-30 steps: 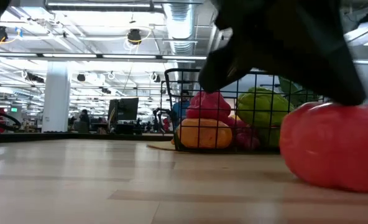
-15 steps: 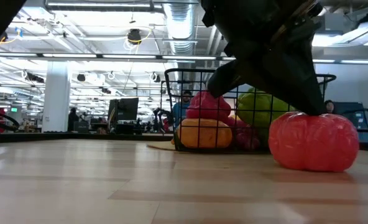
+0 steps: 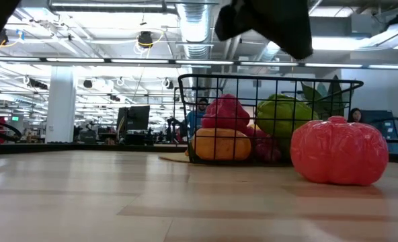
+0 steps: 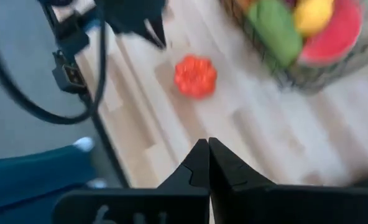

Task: Build produce basket
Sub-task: Put the orange pumpkin into the wire basket

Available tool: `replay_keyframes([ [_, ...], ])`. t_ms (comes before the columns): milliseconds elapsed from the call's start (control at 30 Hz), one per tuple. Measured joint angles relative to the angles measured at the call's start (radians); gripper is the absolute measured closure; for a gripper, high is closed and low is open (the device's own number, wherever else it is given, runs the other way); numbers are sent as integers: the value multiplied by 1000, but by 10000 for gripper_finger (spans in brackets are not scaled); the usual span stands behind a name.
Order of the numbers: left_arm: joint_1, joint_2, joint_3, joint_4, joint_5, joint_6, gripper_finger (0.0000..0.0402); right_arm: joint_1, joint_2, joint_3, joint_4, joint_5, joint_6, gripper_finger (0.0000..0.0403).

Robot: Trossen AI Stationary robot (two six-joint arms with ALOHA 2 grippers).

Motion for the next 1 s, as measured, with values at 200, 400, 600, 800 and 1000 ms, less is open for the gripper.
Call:
replay_keyframes([
  [200, 0, 0, 0, -23, -12, 41, 401, 10, 65, 0, -3, -153, 107, 392],
  [400, -1, 0, 0, -67, 4, 113, 401, 95, 218, 0, -3, -100, 330, 394],
  [600, -1, 0, 1, -100, 22, 191, 401, 171, 401, 0, -2, 130, 763, 395],
  [800, -1, 0, 1, -93, 87, 308, 401, 213, 552, -2, 91, 251, 1034, 397],
  [1000, -8, 0, 1, -166, 128, 383, 401, 198, 622, -1, 207, 270, 1029, 399],
])
